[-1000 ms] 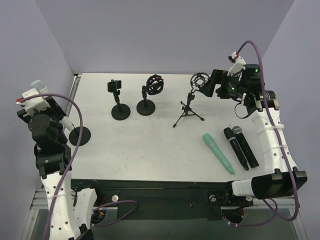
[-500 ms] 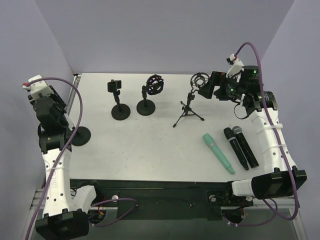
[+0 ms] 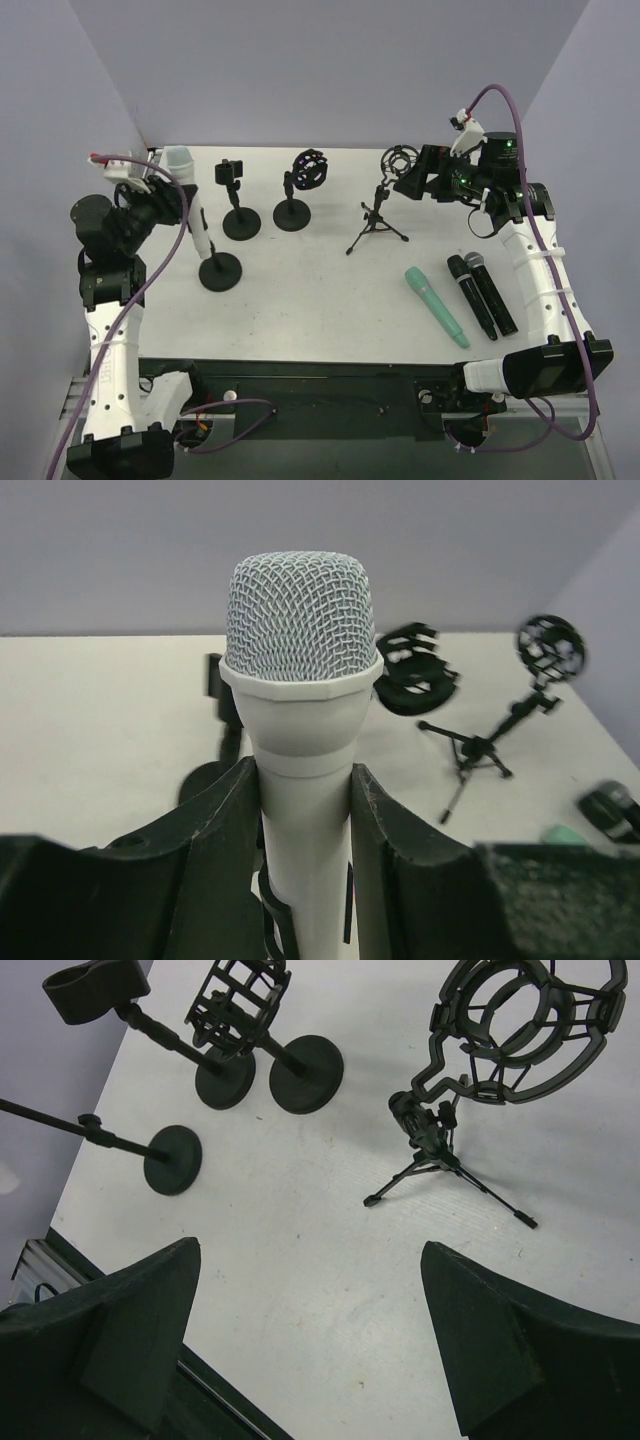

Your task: Remove the microphone from the stand

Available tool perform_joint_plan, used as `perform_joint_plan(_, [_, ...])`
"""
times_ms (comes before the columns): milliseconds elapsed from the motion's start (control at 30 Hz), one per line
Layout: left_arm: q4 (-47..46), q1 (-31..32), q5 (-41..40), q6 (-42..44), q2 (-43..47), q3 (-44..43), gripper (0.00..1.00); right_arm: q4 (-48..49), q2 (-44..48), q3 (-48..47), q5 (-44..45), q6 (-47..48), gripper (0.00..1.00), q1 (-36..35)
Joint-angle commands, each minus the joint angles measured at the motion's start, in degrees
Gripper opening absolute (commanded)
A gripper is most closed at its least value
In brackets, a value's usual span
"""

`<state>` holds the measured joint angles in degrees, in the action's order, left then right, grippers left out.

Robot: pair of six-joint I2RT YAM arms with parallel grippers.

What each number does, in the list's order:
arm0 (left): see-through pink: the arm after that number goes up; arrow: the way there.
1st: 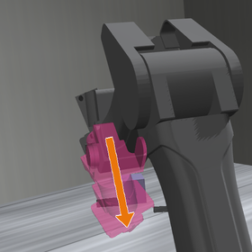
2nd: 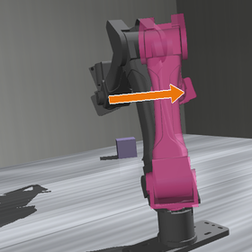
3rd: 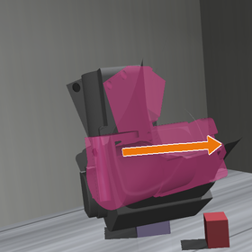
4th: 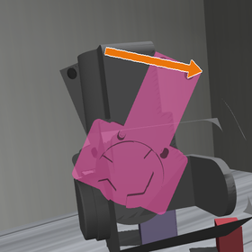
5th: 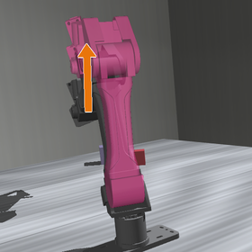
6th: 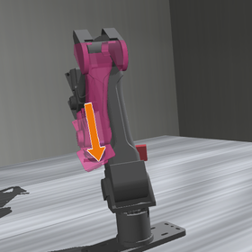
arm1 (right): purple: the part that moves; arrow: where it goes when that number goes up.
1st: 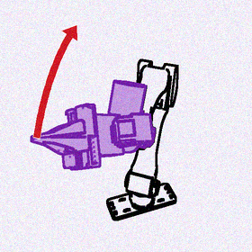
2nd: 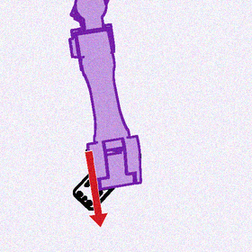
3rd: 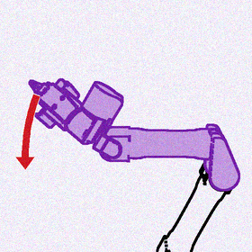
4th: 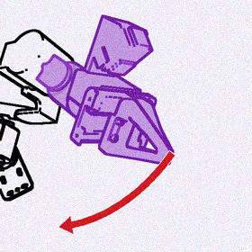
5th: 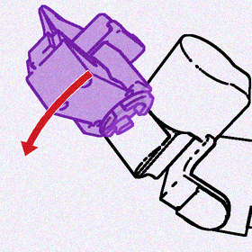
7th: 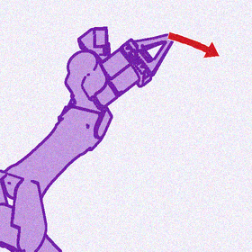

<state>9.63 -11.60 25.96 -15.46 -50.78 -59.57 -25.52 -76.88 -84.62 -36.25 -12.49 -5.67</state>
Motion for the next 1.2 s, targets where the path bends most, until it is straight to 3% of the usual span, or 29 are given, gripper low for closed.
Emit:
perform_joint_plan(0, [-5.9, 6.2, 19.4, -2.5, -1.9, -2.0, 0.07, 1.5, 0.2, 0.2, -2.5, 1.6, 0.86, -0.2])
perform_joint_plan(133, [-4.4, 16.2, 23.5, 2.9, -5.7, -4.6, 0.02, 0.7, -0.3, 0.2, -6.1, 4.7, 0.85, -0.9])
perform_joint_plan(300, [-6.6, 24.8, 29.5, 1.8, -14.0, -10.3, 0.00, -0.1, -1.3, -1.2, -11.0, 9.2, 0.85, -2.3])
perform_joint_plan(500, [-13.0, 28.1, 38.0, -5.4, -23.2, -18.5, 0.00, -1.6, -3.3, -3.0, -13.8, 13.8, 0.85, -4.3])
perform_joint_plan(600, [-14.4, 28.3, 41.5, -4.7, -25.2, -18.8, 0.00, -1.7, -3.5, -2.4, -15.5, 16.9, 0.85, -5.2])
perform_joint_plan(633, [-14.5, 28.3, 42.2, -4.2, -25.6, -18.4, 0.02, -1.7, -3.5, -1.7, -15.9, 18.9, 0.84, -5.7])
perform_joint_plan(667, [-13.7, 27.9, 42.2, -3.6, -25.6, -18.2, 0.13, -1.7, -3.5, -1.3, -16.5, 21.0, 0.85, -6.0])
perform_joint_plan(700, [-13.1, 27.8, 41.3, -1.9, -25.2, -17.5, 0.19, -1.7, -3.4, -0.6, -16.5, 22.1, 0.85, -6.7])
perform_joint_plan(767, [-10.2, 27.1, 34.5, 2.3, -23.8, -17.1, 0.42, -1.7, -3.9, -0.3, -15.5, 24.3, 0.85, -8.1])
perform_joint_plan(833, [-2.4, 27.2, 24.6, 9.3, -22.1, -17.9, 0.56, -1.6, -5.3, -1.5, -14.7, 24.9, 0.85, -9.6])
perform_joint_plan(867, [-0.7, 27.9, 17.9, 11.0, -20.8, -17.8, 0.58, -1.6, -6.3, -2.6, -14.7, 25.0, 0.85, -10.6])
perform_joint_plan(933, [-1.4, 28.0, 13.7, 12.7, -19.2, -16.1, 0.61, -1.7, -7.5, -3.9, -14.8, 26.5, 0.85, -11.7])
perform_joint_plan(1167, [-2.0, 30.0, 12.7, 13.9, -17.7, -13.2, 0.62, -2.6, -11.7, -8.7, -16.2, 34.6, 0.85, -15.5])
